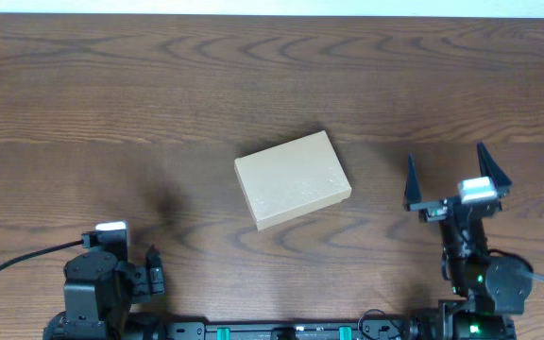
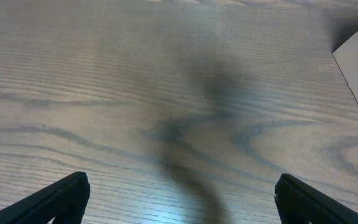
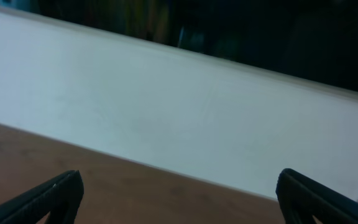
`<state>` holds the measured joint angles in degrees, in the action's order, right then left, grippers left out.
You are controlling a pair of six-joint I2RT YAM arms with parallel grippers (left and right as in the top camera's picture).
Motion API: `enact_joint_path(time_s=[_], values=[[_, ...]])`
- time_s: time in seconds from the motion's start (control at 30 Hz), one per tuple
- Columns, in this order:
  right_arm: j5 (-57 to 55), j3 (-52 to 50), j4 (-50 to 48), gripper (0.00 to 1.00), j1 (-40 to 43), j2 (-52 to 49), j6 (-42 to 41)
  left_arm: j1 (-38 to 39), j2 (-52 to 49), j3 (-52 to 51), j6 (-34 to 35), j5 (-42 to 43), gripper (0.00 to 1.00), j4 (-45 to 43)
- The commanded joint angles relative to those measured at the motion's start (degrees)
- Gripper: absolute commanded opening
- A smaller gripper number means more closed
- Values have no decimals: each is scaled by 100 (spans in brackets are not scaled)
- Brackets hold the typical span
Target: Pack container
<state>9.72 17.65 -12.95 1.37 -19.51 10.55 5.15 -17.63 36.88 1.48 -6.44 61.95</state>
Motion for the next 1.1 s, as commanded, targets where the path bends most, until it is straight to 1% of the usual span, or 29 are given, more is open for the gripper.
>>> enact_joint_path(time_s=[0.0,0.23,0.5,0.7,0.83,1.0,1.07], values=[[-175,-422,-308,99,-85,376,341,24,9,-17,24,-59,95,20],[-549,-1123,-1143,99,-240,636,350,24,9,-17,24,-59,96,20],[-730,-1731,-1346,99,-240,638,348,24,9,-17,24,-59,95,20],[-785,-1733,-675,99,-181,645,369,24,9,-17,24,-59,95,20],[-774,-1733,7,99,-166,645,363,24,9,-17,24,-59,95,20],[-487,-1733,728,99,-166,645,367,24,9,-17,24,-59,95,20],[-400,-1733,848,99,-166,645,367,24,9,-17,24,-59,95,20]])
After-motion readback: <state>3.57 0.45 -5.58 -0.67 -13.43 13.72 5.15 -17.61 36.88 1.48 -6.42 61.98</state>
